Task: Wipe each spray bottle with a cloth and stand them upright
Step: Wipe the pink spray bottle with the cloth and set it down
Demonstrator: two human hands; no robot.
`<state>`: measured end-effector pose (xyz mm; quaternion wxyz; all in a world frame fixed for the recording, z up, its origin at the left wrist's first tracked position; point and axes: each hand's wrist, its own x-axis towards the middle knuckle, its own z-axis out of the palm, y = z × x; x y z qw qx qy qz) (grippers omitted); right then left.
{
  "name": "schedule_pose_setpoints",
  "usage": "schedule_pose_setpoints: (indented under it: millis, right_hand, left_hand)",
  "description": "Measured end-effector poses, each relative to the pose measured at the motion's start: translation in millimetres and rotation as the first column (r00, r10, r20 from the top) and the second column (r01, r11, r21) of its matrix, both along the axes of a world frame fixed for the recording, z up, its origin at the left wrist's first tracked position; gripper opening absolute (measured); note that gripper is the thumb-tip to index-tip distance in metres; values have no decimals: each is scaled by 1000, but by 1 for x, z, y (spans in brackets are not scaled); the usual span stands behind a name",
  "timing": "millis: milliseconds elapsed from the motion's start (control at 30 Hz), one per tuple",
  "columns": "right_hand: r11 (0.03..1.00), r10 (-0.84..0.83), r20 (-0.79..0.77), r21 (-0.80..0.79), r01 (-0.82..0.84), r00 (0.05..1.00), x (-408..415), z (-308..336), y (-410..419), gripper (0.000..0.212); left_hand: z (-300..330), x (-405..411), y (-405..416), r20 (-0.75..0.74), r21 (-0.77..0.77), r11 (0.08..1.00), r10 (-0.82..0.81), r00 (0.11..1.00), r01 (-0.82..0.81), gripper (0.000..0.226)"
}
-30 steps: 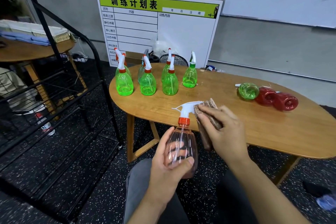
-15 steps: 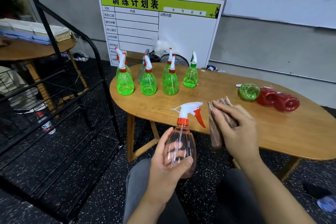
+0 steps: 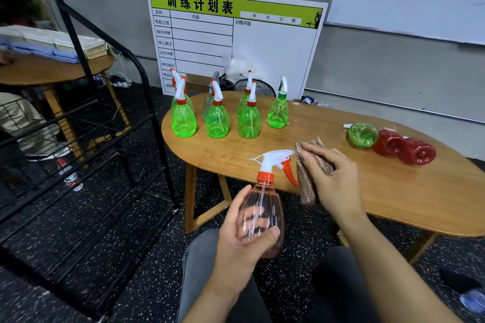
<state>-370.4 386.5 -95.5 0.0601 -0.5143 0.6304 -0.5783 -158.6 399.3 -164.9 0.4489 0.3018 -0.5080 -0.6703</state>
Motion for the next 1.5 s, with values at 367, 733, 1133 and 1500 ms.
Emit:
schedule_pose_setpoints:
  millis: [367, 733, 1133, 1500]
  right_hand:
    - [941, 302, 113, 121, -315, 947, 46, -32, 74, 27]
    - [974, 180, 592, 3, -225, 786, 43, -21, 63, 17]
    - [989, 132, 401, 3, -146, 907, 47, -23, 72, 21]
    - [999, -25, -324, 26, 35, 946, 58, -37, 88, 27]
  left_hand:
    - [1, -5, 5, 12, -10, 1000, -16, 1000, 16, 107]
    - [-8, -4, 6, 179, -278, 958, -25, 983, 75, 121]
    - [0, -2, 4, 297, -383, 923, 153, 943, -29, 98]
    - [-1, 0, 4, 352, -500, 854, 352, 867, -144, 93]
